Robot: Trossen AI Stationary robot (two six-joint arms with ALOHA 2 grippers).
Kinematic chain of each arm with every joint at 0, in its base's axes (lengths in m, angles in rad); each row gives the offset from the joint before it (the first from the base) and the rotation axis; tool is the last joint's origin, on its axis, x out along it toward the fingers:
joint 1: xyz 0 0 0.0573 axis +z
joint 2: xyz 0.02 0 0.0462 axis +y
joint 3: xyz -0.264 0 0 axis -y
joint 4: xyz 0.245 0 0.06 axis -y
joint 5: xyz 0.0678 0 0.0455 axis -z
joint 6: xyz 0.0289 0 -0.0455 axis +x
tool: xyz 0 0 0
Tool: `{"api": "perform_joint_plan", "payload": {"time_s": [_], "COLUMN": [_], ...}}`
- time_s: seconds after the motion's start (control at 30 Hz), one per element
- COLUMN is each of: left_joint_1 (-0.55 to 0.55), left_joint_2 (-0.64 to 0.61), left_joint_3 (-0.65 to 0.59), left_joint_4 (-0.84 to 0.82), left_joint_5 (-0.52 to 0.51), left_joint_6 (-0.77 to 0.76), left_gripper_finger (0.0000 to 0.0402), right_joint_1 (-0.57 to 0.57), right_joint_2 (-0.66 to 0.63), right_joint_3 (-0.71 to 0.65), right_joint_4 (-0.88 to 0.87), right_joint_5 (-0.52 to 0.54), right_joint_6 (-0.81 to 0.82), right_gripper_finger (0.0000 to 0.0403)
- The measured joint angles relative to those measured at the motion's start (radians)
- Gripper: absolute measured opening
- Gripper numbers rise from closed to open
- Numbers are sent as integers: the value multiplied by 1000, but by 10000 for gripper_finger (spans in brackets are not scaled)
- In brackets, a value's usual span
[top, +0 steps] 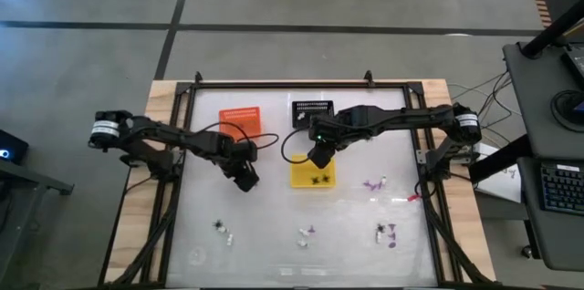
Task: Sort Halloween decoration
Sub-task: Put the white skeleton toy into the black bin
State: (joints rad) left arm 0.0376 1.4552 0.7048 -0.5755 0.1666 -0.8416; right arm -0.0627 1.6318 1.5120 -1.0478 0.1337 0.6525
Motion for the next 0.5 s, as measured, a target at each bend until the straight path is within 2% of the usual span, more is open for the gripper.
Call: {"api": "perform_joint_plan", "payload": {"time_s": [0.37, 0.5], "left_joint_1": [0, 0], "left_joint_2": [85, 83], "left_joint_3": [6, 4], "left_joint_4": [3, -2], "left_joint_5": [-4, -6], "left_joint_6": [-4, 32], "left_gripper_finger": [99, 83], "right_joint_1": [0, 0], "right_joint_2": [0, 0], "right_joint_3": [0, 0], "right_joint_4": [5, 5], "right_joint_5": [0, 0], "right_joint_6": [-3, -3], "right_gripper_finger": [137, 137]}}
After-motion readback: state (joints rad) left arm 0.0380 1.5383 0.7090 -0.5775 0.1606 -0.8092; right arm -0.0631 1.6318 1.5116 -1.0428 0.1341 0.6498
